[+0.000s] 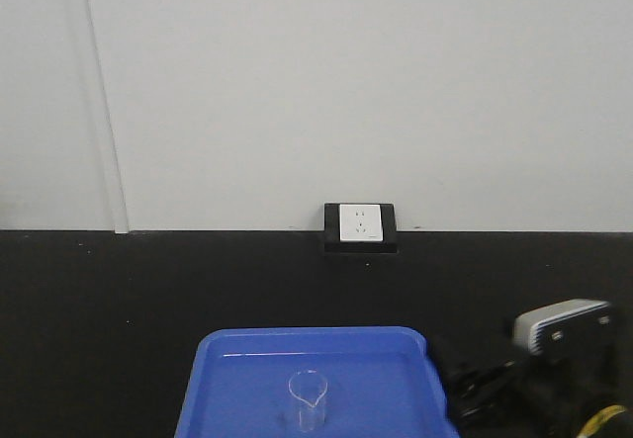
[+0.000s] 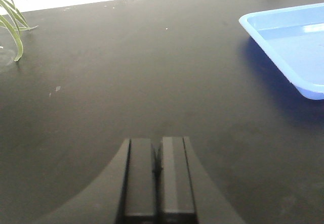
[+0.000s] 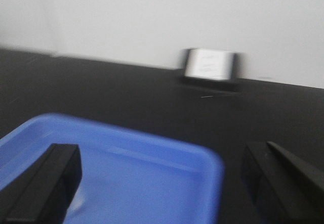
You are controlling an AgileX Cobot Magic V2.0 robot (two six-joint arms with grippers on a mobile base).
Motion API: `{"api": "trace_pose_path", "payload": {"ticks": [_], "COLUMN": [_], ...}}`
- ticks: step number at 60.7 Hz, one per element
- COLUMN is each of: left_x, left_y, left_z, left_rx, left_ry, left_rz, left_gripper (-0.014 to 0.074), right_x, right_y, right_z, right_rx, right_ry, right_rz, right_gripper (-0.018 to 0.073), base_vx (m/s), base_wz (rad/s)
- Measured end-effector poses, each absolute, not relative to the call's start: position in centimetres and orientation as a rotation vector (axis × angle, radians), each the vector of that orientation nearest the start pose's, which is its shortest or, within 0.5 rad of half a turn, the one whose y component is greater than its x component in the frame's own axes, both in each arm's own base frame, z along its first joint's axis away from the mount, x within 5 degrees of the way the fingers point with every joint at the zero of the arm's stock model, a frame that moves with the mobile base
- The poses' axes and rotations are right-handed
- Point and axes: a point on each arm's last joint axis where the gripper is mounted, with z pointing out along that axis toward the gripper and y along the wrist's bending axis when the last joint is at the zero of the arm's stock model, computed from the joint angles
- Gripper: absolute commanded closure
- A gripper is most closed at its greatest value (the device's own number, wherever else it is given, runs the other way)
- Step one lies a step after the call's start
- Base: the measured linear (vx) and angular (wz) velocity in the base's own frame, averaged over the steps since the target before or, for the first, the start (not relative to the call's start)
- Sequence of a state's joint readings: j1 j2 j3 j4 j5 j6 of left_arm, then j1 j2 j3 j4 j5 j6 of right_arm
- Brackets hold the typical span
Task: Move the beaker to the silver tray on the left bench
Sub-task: 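Close the right gripper around the clear glass beaker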
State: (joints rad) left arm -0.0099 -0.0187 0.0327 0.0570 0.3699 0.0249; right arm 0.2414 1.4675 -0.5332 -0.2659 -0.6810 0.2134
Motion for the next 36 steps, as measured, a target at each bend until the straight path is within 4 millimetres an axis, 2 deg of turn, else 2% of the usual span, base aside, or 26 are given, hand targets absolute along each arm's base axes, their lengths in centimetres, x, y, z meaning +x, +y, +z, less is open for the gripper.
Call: {"api": "trace_pose_path", "payload": {"ticks": [8,11,18,25,36], "left_x": [5.2,5.2,5.2,5.2,5.2], "left_y": [0.1,0.1,0.1,0.1,0.1], "left_z": [17.0,17.0,17.0,17.0,17.0], "left_rx": [0.068,0.068,0.068,0.068,0.068], "left_ry": [1.866,1.866,1.866,1.866,1.866], "left_rz": [0.066,0.066,0.066,0.066,0.066], "left_gripper": [0.0595,0.0595,0.0595,0.0595,0.0595], "right_x": [27.7,28.2,29.3,30.5,32.7], "right_y": [11.9,12.8,14.5,16.3,18.6], "right_z": [17.2,15.2,12.2,10.6,9.7], "right_rx": [-0.521,-0.551,-0.589,-0.623,-0.649], "right_ry": [1.741,1.773,1.811,1.812,1.801], "right_rz": [0.453,0.485,0.528,0.554,0.577], "right_gripper": [-0.0076,-0.0076,-0.0076,-0.0072,-0.0066], "base_vx": [0.0,0.0,0.0,0.0,0.0], "base_wz": [0.0,0.0,0.0,0.0,0.0]}}
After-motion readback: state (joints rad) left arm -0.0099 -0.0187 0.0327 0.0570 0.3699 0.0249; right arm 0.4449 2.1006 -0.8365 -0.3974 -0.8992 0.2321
